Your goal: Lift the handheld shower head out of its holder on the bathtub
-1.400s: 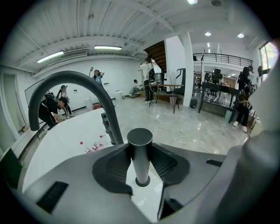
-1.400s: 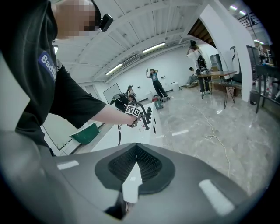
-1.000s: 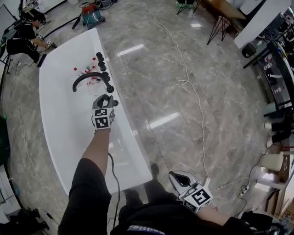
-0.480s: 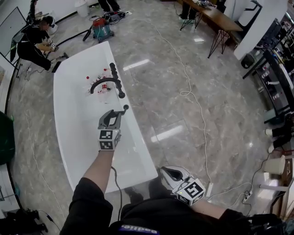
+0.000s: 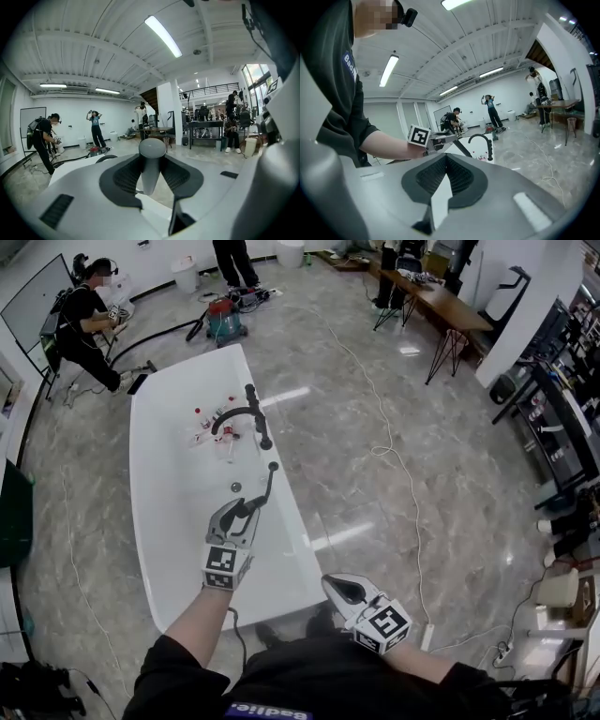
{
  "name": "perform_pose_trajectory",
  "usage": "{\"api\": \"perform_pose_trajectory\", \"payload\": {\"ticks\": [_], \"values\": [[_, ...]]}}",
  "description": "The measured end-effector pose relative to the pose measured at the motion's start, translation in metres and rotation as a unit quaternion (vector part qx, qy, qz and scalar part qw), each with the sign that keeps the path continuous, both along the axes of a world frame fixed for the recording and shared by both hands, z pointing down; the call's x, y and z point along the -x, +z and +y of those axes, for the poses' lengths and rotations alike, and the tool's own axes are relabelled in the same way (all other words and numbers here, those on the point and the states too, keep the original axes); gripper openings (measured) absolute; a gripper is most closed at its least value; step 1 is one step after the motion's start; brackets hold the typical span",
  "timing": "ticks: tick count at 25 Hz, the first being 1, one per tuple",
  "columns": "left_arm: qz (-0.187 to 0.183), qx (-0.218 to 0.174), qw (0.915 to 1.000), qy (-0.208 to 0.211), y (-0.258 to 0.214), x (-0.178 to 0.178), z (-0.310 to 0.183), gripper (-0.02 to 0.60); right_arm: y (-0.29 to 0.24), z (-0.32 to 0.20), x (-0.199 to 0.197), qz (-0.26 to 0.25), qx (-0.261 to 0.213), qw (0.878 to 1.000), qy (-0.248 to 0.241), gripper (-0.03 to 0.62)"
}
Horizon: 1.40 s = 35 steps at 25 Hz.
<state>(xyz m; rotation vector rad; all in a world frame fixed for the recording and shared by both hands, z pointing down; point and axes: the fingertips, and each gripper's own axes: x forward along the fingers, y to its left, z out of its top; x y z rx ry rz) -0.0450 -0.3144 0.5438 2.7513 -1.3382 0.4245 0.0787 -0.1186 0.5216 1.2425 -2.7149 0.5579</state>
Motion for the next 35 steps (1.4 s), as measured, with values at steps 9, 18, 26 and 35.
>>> {"api": "perform_pose_trajectory", "payload": {"ticks": [9,18,26,35], "values": [[0.018,-0.022,0.9994,0.02,-0.042,0.044,0.077,0.137,-0.013,0.013,0.047,0.005,-0.016,1.0,-0.007,0.002],[0.016,-0.043,0.9969,0.065,-0.076,0.066,0.161,0.137,-0.029,0.018,0.087,0.01,-0.029,0.999,-0.025,0.002],[0.049,-0.044,0.9956,0.067,-0.101,0.084,0.212,0.137,-0.04,0.028,0.113,0.017,-0.046,0.998,-0.043,0.002],[0.068,-0.056,0.9927,0.083,-0.139,0.084,0.244,0.137,-0.057,0.035,0.128,0.02,-0.06,0.996,-0.061,0.002]]}}
